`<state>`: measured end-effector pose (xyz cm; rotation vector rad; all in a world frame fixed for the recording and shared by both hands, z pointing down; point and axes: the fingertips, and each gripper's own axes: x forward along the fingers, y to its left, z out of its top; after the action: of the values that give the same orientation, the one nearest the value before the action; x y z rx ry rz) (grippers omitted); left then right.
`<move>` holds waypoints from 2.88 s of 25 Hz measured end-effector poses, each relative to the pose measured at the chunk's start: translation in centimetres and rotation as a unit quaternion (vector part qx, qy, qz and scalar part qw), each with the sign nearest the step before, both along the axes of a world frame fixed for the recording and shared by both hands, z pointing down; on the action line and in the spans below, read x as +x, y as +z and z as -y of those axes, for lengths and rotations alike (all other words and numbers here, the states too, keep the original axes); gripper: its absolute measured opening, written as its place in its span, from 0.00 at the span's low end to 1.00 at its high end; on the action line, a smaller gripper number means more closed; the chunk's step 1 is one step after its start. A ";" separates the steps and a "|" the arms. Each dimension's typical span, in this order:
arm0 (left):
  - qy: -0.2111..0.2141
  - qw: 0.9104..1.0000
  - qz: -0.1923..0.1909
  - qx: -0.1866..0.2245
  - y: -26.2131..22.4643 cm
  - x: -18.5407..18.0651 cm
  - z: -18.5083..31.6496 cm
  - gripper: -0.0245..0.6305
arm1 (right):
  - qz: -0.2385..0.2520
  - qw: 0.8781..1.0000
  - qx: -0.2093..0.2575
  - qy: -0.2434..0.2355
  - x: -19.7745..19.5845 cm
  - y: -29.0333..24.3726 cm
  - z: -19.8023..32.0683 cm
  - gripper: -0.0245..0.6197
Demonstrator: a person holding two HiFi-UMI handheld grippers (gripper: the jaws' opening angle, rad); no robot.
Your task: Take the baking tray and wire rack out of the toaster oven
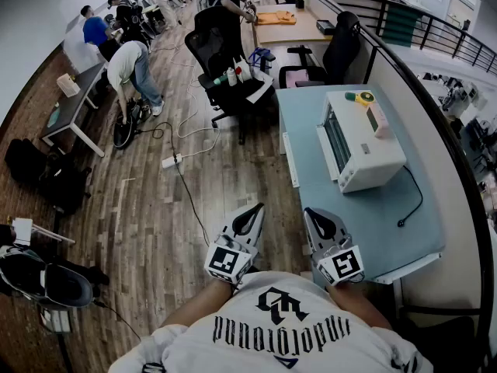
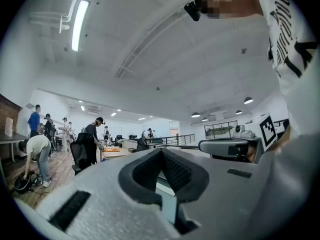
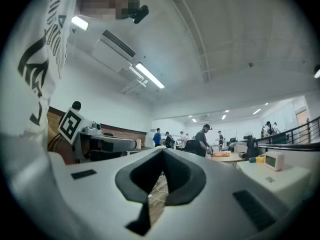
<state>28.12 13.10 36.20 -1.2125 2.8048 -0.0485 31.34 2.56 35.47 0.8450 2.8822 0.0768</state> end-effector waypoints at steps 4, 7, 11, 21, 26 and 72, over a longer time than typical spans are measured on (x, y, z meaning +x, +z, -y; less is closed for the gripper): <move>0.000 1.000 -0.001 -0.003 -0.1 -0.6 0.1 0.05 | -0.002 1.000 -0.001 0.001 -0.5 -0.2 0.1 0.04; -0.001 1.000 -0.004 -0.004 -0.2 -0.9 0.2 0.05 | -0.002 1.000 -0.002 0.001 -0.8 -0.3 0.3 0.04; -0.001 1.000 -0.005 -0.007 0.2 -0.9 0.1 0.05 | -0.003 1.000 -0.002 0.002 -0.9 0.1 0.2 0.04; -0.006 1.000 -0.013 0.000 0.1 -1.9 -1.0 0.05 | -0.014 1.000 -0.001 -0.005 -1.9 0.8 -1.0 0.04; -0.006 1.000 -0.025 0.007 0.9 -2.7 -1.5 0.05 | -0.021 1.000 0.002 -0.010 -2.7 1.2 -1.8 0.05; 0.036 0.997 -0.060 0.012 2.6 -24.8 -17.6 0.37 | -0.093 0.993 0.001 0.077 -24.9 3.6 -17.3 0.42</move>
<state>3.30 30.66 38.84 -1.3545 2.8503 0.0638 6.39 19.81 39.08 0.6604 3.1182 0.0171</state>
